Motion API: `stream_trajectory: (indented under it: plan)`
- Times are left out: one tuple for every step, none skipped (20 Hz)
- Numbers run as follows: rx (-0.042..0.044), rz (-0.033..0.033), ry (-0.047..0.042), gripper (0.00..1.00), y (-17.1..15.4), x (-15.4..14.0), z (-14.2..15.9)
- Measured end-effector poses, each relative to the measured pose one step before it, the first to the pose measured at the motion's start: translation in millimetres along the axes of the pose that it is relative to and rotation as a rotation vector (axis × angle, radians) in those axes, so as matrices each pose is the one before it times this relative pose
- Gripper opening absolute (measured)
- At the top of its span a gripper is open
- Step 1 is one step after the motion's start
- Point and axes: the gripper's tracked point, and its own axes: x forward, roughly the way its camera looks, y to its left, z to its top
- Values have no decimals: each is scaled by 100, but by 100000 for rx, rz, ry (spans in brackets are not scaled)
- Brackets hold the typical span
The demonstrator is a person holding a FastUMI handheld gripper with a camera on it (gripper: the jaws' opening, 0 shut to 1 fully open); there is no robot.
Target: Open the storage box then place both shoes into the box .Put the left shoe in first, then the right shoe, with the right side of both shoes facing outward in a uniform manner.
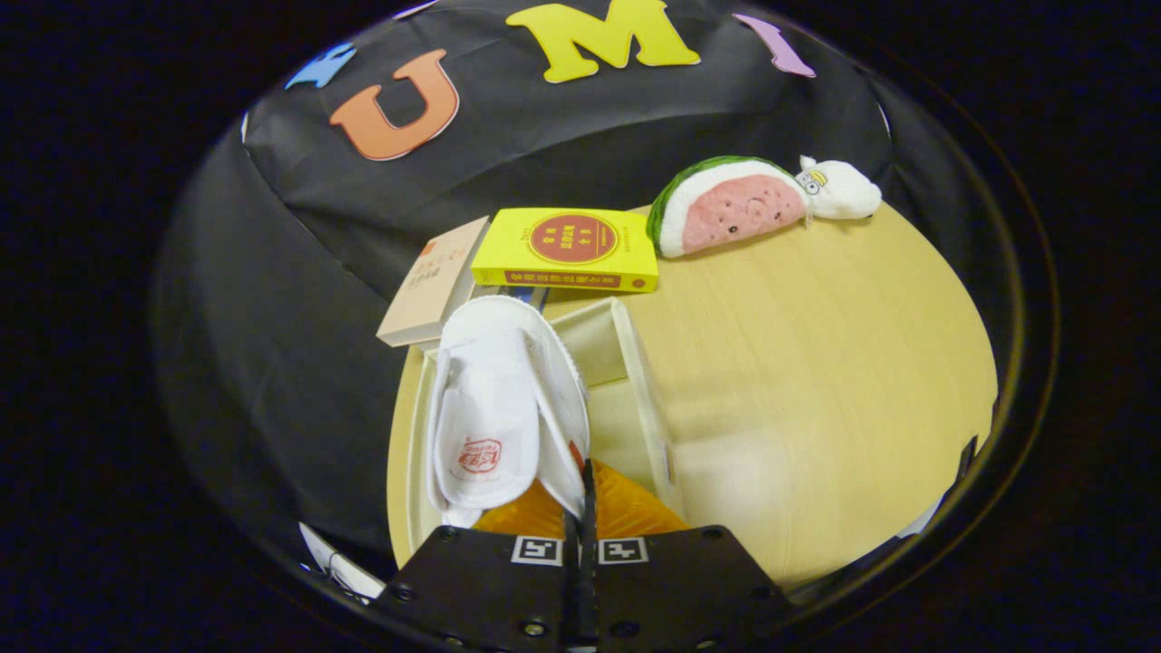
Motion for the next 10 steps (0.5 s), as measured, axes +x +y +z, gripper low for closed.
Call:
stream_trajectory:
  plan:
    - [-1638,-1880,-244,0,-43,371,-254]
    - [-2229,-1988,-170,0,-55,135,-210]
    - [-1999,-1079,-936,0,33,-21,0]
    - [-1423,-643,-738,0,33,-37,-64]
    - [-1542,453,31,0,218,-39,-208]
    - [-1271,1478,-895,6,370,-148,2]
    - [-478,1358,-733,14,268,-161,-51]
    - [-127,370,-1336,25,-65,-414,33]
    - [-86,20,-2460,35,-50,-592,285]
    - [-706,-225,-2968,46,-116,-645,272]
